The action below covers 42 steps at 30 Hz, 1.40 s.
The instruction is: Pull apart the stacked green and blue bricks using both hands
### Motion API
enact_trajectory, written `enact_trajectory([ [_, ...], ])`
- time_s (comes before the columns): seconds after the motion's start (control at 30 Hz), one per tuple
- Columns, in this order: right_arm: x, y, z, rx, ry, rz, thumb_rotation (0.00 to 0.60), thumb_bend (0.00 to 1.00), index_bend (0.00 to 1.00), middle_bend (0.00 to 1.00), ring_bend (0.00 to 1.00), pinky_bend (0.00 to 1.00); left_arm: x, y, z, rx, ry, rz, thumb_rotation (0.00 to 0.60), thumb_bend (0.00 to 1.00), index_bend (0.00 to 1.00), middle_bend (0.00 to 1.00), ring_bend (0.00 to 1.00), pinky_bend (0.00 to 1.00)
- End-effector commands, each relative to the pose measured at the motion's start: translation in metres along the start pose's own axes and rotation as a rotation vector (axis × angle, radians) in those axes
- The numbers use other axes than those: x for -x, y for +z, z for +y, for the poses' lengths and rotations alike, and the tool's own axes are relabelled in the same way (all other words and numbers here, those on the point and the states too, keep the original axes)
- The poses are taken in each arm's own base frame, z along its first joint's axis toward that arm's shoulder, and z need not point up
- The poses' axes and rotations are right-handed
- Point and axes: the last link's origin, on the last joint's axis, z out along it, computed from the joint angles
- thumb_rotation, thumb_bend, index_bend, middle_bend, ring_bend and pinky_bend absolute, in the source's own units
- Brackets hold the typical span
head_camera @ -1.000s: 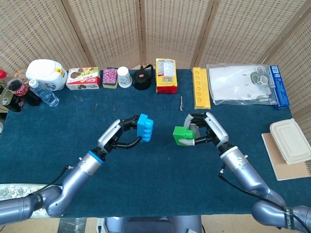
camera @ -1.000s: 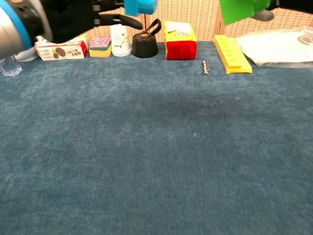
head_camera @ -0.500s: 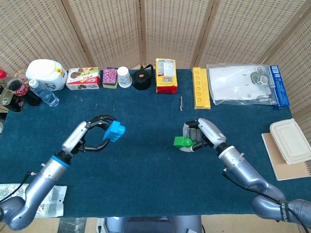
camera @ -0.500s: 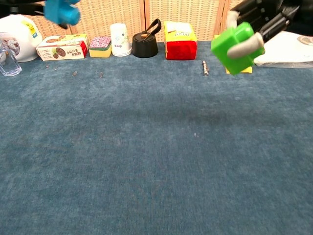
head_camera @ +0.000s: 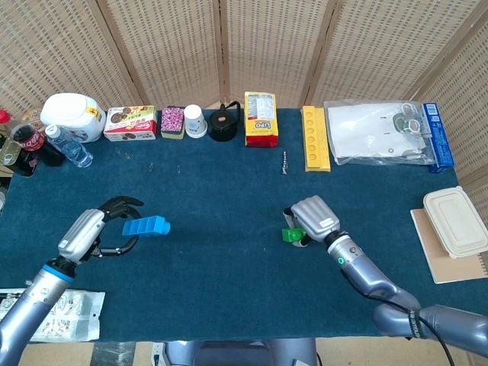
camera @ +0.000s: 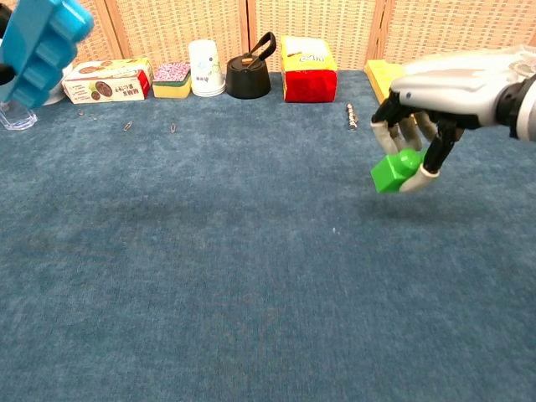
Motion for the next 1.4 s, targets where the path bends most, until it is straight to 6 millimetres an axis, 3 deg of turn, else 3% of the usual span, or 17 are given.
enact_trajectory([
  [0.03, 0.015, 0.006, -0.001, 0.029, -0.113, -0.023, 0.600, 0.02, 0.62, 0.60, 0.58, 0.61, 0.001, -0.003, -0.005, -0.012, 0.027, 0.002, 0.501, 0.44, 0.54, 0.29, 0.19, 0.37],
  [0.23, 0.019, 0.006, 0.000, 0.059, -0.203, -0.040, 0.600, 0.01, 0.59, 0.58, 0.56, 0.59, 0.005, -0.001, -0.013, -0.025, 0.075, 0.002, 0.504, 0.44, 0.54, 0.29, 0.19, 0.36],
  [0.4, 0.014, 0.002, 0.002, 0.078, -0.207, -0.029, 0.600, 0.00, 0.50, 0.52, 0.50, 0.55, 0.011, 0.005, -0.016, -0.021, 0.126, 0.005, 0.501, 0.44, 0.54, 0.29, 0.19, 0.36],
  [0.6, 0.002, -0.011, 0.006, 0.093, -0.182, -0.010, 0.600, 0.00, 0.28, 0.33, 0.30, 0.34, 0.024, 0.018, -0.018, -0.019, 0.161, -0.014, 0.503, 0.44, 0.54, 0.29, 0.19, 0.35],
  [0.67, -0.005, -0.017, 0.007, 0.095, -0.176, 0.013, 0.600, 0.00, 0.24, 0.30, 0.28, 0.31, 0.029, 0.024, -0.017, -0.014, 0.180, -0.024, 0.499, 0.44, 0.54, 0.29, 0.19, 0.34],
  [1.13, -0.046, -0.048, 0.015, 0.081, -0.110, 0.172, 0.600, 0.00, 0.23, 0.29, 0.26, 0.30, 0.077, 0.079, -0.003, 0.029, 0.422, -0.094, 0.507, 0.44, 0.54, 0.29, 0.16, 0.29],
  [1.4, -0.051, -0.053, 0.019, 0.085, -0.099, 0.188, 0.600, 0.00, 0.23, 0.29, 0.26, 0.30, 0.100, 0.099, 0.005, 0.036, 0.509, -0.155, 0.503, 0.29, 0.53, 0.22, 0.10, 0.24],
])
